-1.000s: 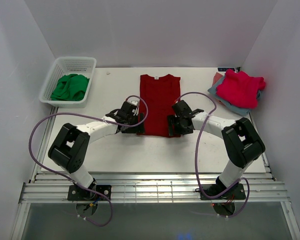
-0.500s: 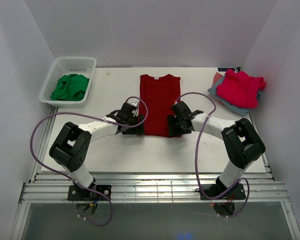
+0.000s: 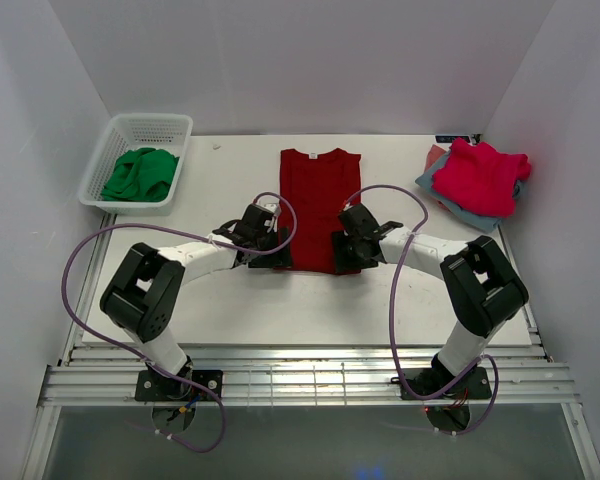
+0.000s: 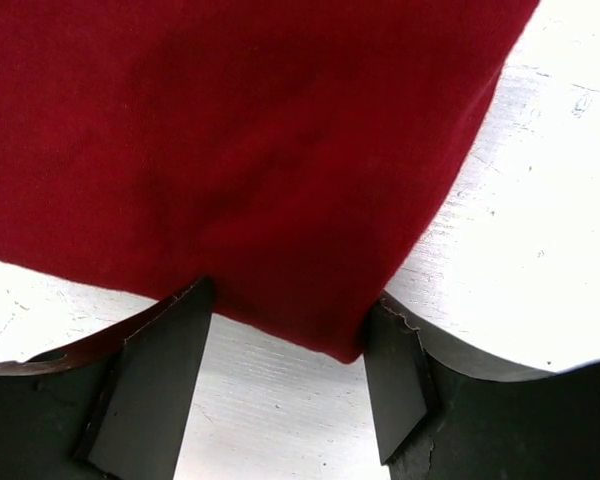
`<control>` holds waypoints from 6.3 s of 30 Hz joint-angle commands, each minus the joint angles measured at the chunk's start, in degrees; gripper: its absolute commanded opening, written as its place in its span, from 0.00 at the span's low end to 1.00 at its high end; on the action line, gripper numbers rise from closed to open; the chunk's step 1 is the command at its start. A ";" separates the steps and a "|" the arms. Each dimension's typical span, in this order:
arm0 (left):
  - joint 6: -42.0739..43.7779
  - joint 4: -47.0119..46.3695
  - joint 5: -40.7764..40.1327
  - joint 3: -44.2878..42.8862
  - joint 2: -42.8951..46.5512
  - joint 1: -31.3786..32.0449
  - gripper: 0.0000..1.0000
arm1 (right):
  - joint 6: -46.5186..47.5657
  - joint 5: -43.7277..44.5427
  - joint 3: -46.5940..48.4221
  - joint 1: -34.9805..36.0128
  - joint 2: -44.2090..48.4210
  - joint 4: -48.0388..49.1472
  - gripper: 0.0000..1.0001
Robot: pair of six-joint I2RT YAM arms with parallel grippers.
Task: Fold and stack the t-shirts
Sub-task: Grab one side of the 2/3 rectangular tshirt with both arms, then fold the long partially folded tshirt into a neat square, then smooth out wrinkles on the folded tshirt, then put the neatly folded tshirt into the corner of the board with the right arm
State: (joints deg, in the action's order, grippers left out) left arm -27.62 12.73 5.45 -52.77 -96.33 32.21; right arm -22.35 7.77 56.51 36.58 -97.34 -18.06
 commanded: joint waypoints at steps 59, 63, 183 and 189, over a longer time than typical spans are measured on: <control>3.53 -0.07 -19.96 -11.03 7.66 6.29 0.00 | 7.23 23.25 28.73 5.17 -5.22 -18.23 0.08; 4.41 -1.04 -18.82 -14.10 4.33 4.10 0.00 | 8.81 22.91 32.25 3.15 -8.56 -18.23 0.08; 8.37 -5.26 7.91 -18.42 -25.92 -1.97 0.46 | 9.78 -30.09 26.90 -21.46 -23.86 6.99 0.98; 8.46 -5.44 7.91 -17.98 -25.66 -1.88 0.46 | 9.69 -31.94 27.77 -21.72 -25.27 7.34 0.95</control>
State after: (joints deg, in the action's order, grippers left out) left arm -19.88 -5.30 10.46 -74.72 -120.03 28.75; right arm -11.86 -21.80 83.31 14.96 -120.03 -9.58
